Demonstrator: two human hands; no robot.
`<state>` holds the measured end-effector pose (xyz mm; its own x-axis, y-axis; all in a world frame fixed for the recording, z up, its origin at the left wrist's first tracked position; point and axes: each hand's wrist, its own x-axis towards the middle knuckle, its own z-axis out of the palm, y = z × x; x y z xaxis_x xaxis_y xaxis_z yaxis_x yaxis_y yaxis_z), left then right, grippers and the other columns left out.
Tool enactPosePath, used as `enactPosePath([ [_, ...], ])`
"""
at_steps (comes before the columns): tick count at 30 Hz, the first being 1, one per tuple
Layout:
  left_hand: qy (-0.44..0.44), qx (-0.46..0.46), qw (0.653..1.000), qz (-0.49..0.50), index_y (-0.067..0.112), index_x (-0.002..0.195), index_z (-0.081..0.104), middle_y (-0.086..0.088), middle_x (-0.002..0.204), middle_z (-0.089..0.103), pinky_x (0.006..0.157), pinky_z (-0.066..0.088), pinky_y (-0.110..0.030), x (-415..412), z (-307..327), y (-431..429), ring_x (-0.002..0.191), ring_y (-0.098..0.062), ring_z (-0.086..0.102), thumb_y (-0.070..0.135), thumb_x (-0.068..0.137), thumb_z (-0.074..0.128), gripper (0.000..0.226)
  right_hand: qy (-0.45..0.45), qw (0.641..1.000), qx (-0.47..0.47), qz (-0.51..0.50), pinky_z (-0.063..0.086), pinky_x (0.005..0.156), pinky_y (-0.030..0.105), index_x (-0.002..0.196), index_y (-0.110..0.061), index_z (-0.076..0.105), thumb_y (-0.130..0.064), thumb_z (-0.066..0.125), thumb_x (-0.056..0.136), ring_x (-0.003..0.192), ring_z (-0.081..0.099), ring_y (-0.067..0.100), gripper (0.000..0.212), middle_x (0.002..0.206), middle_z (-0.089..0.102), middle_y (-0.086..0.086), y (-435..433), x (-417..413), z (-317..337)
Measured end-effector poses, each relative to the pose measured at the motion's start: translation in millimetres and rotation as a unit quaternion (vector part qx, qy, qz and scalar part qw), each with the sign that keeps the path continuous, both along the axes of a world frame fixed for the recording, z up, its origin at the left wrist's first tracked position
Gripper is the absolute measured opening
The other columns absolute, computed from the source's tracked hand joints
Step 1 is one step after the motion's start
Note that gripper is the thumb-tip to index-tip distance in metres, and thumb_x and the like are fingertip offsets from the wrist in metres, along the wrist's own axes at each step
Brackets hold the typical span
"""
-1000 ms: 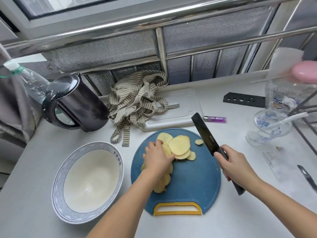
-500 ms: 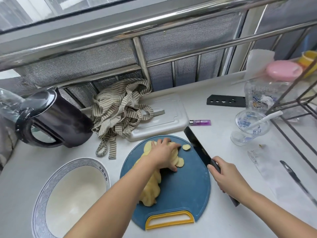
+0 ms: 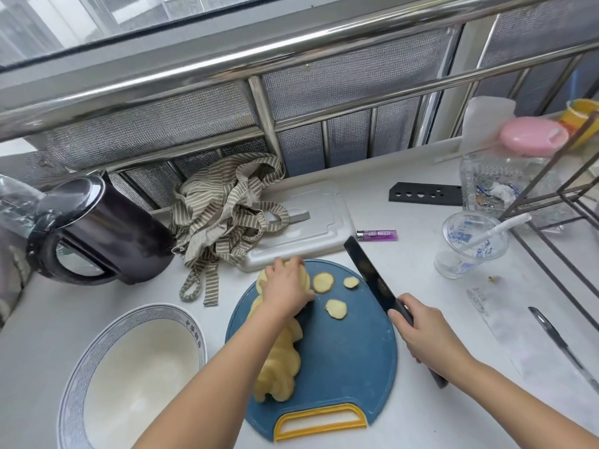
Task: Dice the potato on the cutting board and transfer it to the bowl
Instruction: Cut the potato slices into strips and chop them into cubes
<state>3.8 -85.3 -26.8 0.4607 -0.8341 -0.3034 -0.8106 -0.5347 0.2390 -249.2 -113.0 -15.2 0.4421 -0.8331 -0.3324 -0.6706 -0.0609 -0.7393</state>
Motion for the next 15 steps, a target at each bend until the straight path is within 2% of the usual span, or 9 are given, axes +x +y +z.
enactPosePath([
  [2, 0.018, 0.025, 0.999, 0.034, 0.031, 0.134, 0.039, -0.008, 0.134, 0.034, 0.101, 0.038, -0.048, 7, -2, 1, 0.125, -0.034, 0.036, 0.037, 0.078, 0.071, 0.065, 0.002, 1.000, -0.003, 0.004, 0.049, 0.051, 0.040, 0.080, -0.021, 0.048, -0.028, 0.050, 0.097, 0.044, 0.046, 0.014, 0.019, 0.057, 0.051, 0.000, 1, 0, -1],
  [5, 0.050, 0.044, 0.998, 0.001, 0.034, 0.142, 0.032, -0.009, 0.142, 0.030, 0.102, 0.039, -0.045, 14, -8, 3, 0.128, -0.036, 0.032, 0.043, 0.081, 0.069, 0.072, 0.002, 1.000, -0.009, 0.011, 0.047, 0.051, 0.035, 0.080, -0.020, 0.048, -0.027, 0.050, 0.097, 0.043, 0.044, 0.010, 0.019, 0.057, 0.051, -0.002, 1, 2, -1],
  [10, 0.119, -0.010, 0.993, -0.021, 0.028, 0.154, 0.013, -0.012, 0.155, 0.019, 0.114, 0.025, -0.041, 24, 4, 20, 0.143, -0.032, 0.021, 0.056, 0.076, 0.073, 0.102, 0.000, 1.000, -0.014, 0.028, 0.045, 0.050, 0.031, 0.081, -0.019, 0.049, -0.026, 0.050, 0.098, 0.045, 0.045, 0.010, 0.018, 0.060, 0.053, 0.000, 3, 5, 2],
  [13, 0.121, -0.056, 0.989, -0.059, 0.025, 0.152, 0.020, -0.008, 0.155, 0.017, 0.116, 0.020, -0.039, 28, 18, 47, 0.143, -0.027, 0.017, 0.057, 0.070, 0.076, 0.104, 0.001, 0.999, -0.016, 0.042, 0.046, 0.051, 0.033, 0.083, -0.017, 0.049, -0.027, 0.050, 0.098, 0.048, 0.046, 0.014, 0.018, 0.062, 0.054, 0.002, 4, 7, 4],
  [15, 0.102, -0.082, 0.987, -0.097, 0.023, 0.148, 0.029, -0.006, 0.150, 0.023, 0.115, 0.023, -0.035, 27, 22, 72, 0.139, -0.023, 0.021, 0.058, 0.068, 0.077, 0.100, 0.002, 0.998, -0.020, 0.052, 0.047, 0.052, 0.035, 0.084, -0.016, 0.050, -0.027, 0.050, 0.097, 0.048, 0.046, 0.015, 0.018, 0.062, 0.054, 0.002, 6, 7, 4],
])
